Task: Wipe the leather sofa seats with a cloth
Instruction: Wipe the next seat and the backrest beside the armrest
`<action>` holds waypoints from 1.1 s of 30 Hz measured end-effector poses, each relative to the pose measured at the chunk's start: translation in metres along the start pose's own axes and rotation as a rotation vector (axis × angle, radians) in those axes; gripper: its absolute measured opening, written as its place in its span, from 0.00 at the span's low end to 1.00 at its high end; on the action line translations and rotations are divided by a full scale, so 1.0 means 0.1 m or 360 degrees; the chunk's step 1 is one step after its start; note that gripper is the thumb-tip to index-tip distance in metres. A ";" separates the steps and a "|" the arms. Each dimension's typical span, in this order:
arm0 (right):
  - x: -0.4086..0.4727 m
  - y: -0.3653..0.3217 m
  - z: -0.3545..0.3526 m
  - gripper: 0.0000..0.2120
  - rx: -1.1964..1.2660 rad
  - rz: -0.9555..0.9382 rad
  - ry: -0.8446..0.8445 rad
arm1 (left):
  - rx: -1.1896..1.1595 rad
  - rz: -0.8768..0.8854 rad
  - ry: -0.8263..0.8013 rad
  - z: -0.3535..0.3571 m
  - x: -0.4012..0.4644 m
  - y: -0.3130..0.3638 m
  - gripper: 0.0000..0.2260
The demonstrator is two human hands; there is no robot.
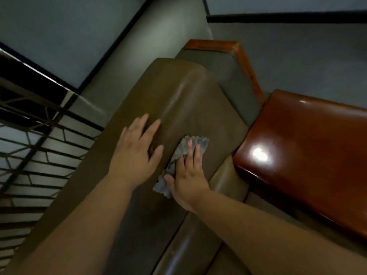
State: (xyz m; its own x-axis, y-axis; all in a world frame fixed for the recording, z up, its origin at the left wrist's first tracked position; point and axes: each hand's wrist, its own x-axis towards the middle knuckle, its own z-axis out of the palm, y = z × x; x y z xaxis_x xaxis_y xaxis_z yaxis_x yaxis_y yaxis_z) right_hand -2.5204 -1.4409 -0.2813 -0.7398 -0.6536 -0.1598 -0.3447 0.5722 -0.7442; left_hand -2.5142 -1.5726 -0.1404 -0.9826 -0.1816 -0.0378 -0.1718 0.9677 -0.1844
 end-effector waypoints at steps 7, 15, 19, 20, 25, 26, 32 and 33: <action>1.37 0.60 -1.18 0.35 0.0044 -0.0130 0.1057 | 0.0175 0.0217 0.0245 0.38 0.69 0.10 0.32; 0.98 0.49 -0.79 0.34 0.0101 -0.0723 0.0922 | 0.0163 0.0220 0.0287 0.41 0.74 0.06 0.37; 1.53 0.39 -1.39 0.29 0.0034 -0.0618 0.1171 | 0.0162 0.0238 0.0335 0.42 0.73 0.08 0.36; 1.56 0.37 -1.40 0.29 0.0087 -0.0547 0.1210 | 0.0156 0.0236 0.0337 0.42 0.73 0.09 0.36; 0.99 0.62 -0.48 0.36 0.0448 -0.0097 0.1057 | 0.0191 0.0198 0.0290 0.41 0.74 0.11 0.37; 0.85 0.72 -0.23 0.38 0.0478 0.0008 0.0987 | 0.0217 0.0182 0.0249 0.41 0.73 0.12 0.37; 1.04 0.92 -0.63 0.37 0.0802 0.0388 0.0696 | 0.0246 0.0199 0.0228 0.39 0.73 0.14 0.37; 1.14 0.81 -0.90 0.36 0.0825 0.0279 0.0728 | 0.0232 0.0213 0.0246 0.40 0.73 0.13 0.37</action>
State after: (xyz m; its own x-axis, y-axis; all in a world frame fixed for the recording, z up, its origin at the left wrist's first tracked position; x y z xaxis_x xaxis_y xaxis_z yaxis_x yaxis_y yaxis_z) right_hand -2.6850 -1.4246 -0.3012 -0.9666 -0.2350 -0.1020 0.0369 0.2662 -0.9632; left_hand -2.5853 -1.5799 -0.1852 -0.9969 -0.0140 0.0771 -0.0386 0.9438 -0.3282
